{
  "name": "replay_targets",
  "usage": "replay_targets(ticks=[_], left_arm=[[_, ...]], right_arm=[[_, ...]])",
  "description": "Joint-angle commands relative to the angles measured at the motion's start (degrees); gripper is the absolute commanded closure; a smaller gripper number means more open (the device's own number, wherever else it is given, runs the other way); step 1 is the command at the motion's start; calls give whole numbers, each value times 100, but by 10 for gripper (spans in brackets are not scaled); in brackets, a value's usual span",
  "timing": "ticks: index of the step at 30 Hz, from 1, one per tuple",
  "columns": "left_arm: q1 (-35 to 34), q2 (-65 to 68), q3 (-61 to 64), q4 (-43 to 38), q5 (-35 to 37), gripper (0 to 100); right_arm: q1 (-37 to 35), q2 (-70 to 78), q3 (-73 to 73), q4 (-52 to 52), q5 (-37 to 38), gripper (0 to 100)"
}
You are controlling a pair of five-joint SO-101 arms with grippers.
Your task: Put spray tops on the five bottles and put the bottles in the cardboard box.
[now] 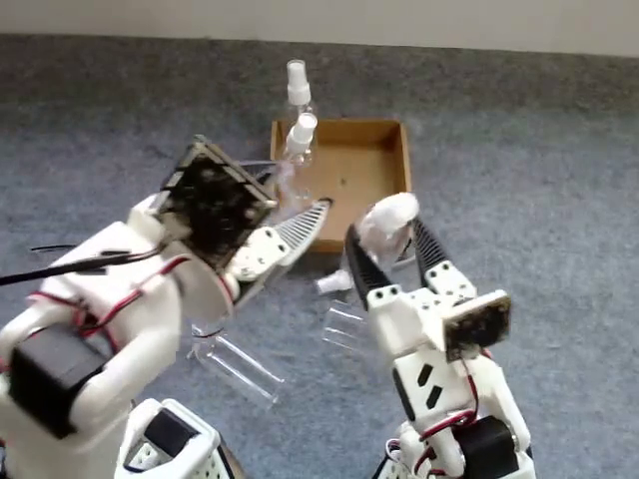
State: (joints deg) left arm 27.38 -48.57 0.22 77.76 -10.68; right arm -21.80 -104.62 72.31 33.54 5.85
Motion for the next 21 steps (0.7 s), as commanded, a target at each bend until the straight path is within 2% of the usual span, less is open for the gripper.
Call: replay_targets(ticks=[1, 5, 10, 14, 21], left_arm=[[-884, -4, -760, 422, -26, 812], [-1789, -4, -453, 492, 0, 814], [-2519, -4, 884, 255, 53, 814], [-3046, -13, 2290, -580, 589, 811], [-3538, -13, 4382, -2505, 1108, 811]], right_arm=[[576, 286, -163, -892, -18, 995], [998, 1323, -189, -1877, -18, 995], [1068, 3248, -558, -3020, -26, 995], [1051, 5007, -1253, -3820, -53, 995], [1033, 7908, -2519, -5297, -35, 995]])
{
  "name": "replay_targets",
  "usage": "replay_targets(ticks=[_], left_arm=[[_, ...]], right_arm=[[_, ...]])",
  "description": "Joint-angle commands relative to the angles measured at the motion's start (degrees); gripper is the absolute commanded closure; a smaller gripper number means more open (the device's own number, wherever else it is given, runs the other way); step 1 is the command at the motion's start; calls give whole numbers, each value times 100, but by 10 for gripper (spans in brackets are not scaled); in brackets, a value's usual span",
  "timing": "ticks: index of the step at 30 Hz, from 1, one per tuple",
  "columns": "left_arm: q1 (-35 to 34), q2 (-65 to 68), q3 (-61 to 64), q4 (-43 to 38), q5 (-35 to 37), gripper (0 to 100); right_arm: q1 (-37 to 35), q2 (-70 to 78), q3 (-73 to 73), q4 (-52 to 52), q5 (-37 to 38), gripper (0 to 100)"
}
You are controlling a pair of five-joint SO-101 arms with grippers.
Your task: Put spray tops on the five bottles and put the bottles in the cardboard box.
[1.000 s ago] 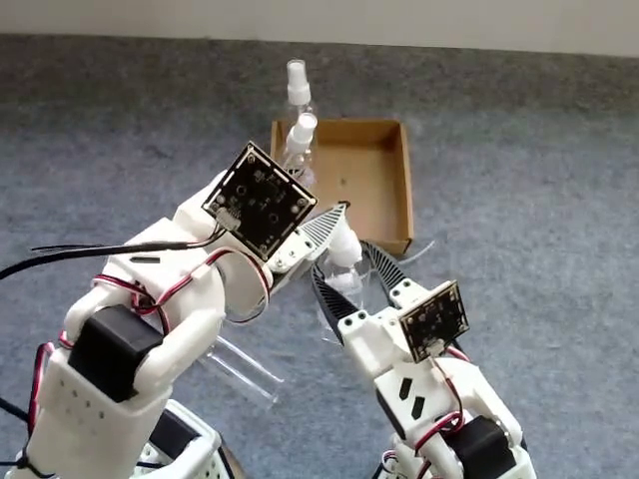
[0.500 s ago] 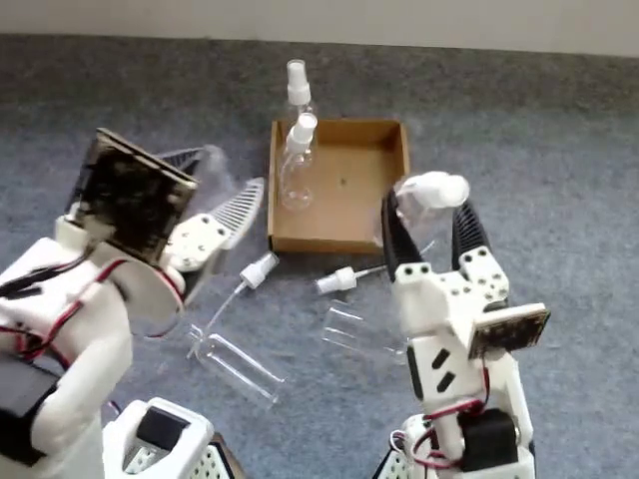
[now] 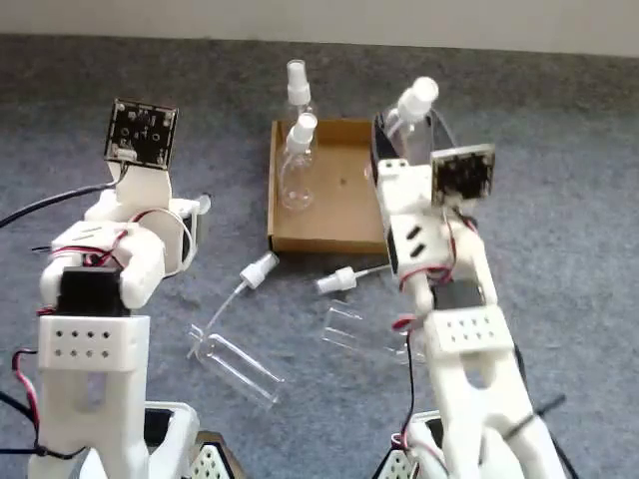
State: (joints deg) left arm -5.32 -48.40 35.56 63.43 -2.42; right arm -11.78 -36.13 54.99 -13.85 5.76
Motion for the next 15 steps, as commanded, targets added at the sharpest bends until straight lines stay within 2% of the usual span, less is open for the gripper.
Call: replay_targets(ticks=[1, 6, 15], left_arm=[[-338, -31, 1051, -1319, 325, 811], [-418, -31, 1684, -2004, 334, 811], [-418, -13, 1886, -2286, 325, 811]], right_arm=[[31, 1464, -989, -690, -26, 995], [31, 3424, -2237, -1270, -26, 995], [22, 5815, -4251, -1323, -18, 995]])
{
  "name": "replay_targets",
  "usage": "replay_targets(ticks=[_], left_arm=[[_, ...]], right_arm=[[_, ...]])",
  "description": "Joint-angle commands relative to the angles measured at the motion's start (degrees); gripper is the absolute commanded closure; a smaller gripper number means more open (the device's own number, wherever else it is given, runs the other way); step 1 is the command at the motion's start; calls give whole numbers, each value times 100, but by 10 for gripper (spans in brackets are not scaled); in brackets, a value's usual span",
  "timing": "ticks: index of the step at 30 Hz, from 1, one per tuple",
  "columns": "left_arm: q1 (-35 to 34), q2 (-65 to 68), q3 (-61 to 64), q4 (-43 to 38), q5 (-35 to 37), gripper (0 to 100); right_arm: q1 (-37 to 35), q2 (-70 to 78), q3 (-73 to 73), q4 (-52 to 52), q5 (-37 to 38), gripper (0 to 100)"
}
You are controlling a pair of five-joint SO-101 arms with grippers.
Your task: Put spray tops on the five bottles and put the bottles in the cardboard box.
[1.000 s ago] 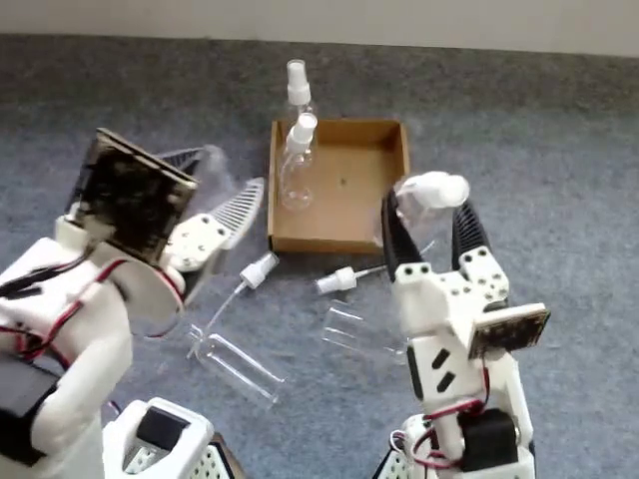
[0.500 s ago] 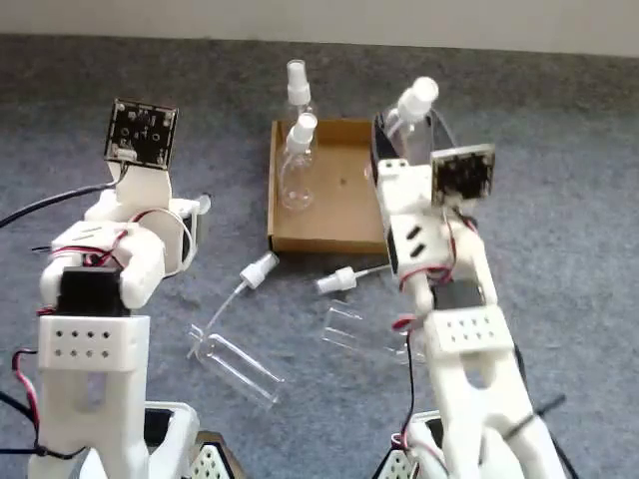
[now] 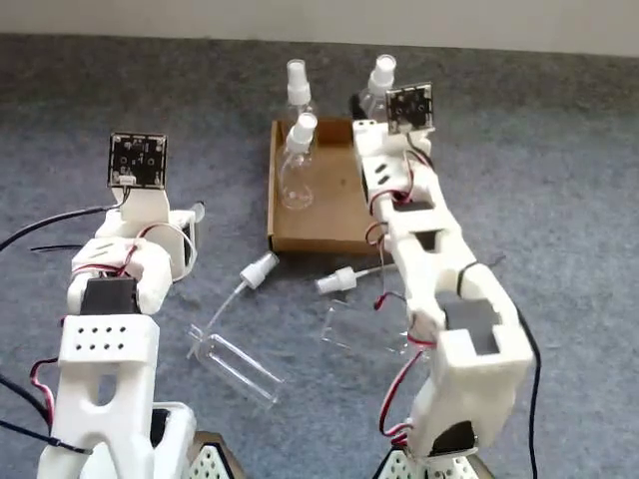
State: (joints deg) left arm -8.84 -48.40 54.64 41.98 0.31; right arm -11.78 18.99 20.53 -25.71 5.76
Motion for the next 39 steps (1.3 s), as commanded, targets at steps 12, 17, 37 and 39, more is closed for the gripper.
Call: replay_targets(ticks=[12, 17, 37, 39], left_arm=[[-66, 4, -22, -141, 53, 811], [-66, 4, -22, -141, 53, 811], [-66, 4, -48, -149, 53, 811], [-66, 4, -48, -149, 53, 811]], right_arm=[[40, 1182, -1727, -145, -44, 995], [40, 1182, -1710, -145, -18, 995], [40, 1174, -1455, -101, -9, 896], [48, 1165, -1385, -92, 0, 894]])
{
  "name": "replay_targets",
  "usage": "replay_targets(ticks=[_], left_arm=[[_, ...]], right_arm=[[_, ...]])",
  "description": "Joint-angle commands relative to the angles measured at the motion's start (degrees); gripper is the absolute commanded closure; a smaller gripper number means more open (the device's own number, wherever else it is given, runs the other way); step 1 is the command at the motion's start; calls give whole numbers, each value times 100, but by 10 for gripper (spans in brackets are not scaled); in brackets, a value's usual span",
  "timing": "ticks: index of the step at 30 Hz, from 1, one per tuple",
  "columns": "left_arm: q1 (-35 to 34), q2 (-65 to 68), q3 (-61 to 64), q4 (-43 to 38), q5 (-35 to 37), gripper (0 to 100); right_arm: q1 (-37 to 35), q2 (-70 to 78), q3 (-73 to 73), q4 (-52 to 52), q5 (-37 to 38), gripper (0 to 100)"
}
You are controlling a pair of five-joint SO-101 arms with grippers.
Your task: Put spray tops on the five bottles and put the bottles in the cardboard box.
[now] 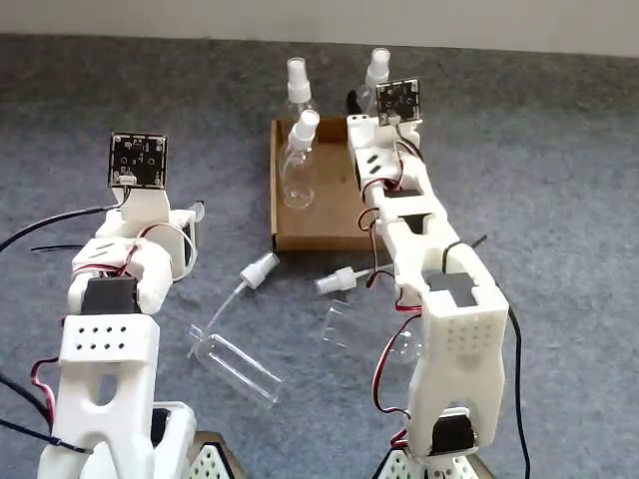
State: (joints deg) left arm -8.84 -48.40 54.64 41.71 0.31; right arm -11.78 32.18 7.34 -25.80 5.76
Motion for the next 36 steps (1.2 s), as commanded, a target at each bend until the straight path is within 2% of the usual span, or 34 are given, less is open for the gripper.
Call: replay_targets(ticks=[1, 4, 20, 22, 27, 36], left_arm=[[-66, 4, -48, -123, 53, 811], [-66, 4, -48, -123, 53, 811], [-66, 13, -31, -123, 53, 811], [-66, 13, -31, -123, 53, 811], [-66, 13, -40, -123, 53, 811], [-66, 13, -31, -123, 53, 811]], right_arm=[[40, -171, 4, -84, 105, 893], [-4, -321, 233, -110, 457, 892], [-13, -558, 462, -84, 501, 892], [-4, -567, 462, -84, 501, 871], [-4, -567, 470, -75, 484, 748], [4, -576, 470, -75, 501, 741]])
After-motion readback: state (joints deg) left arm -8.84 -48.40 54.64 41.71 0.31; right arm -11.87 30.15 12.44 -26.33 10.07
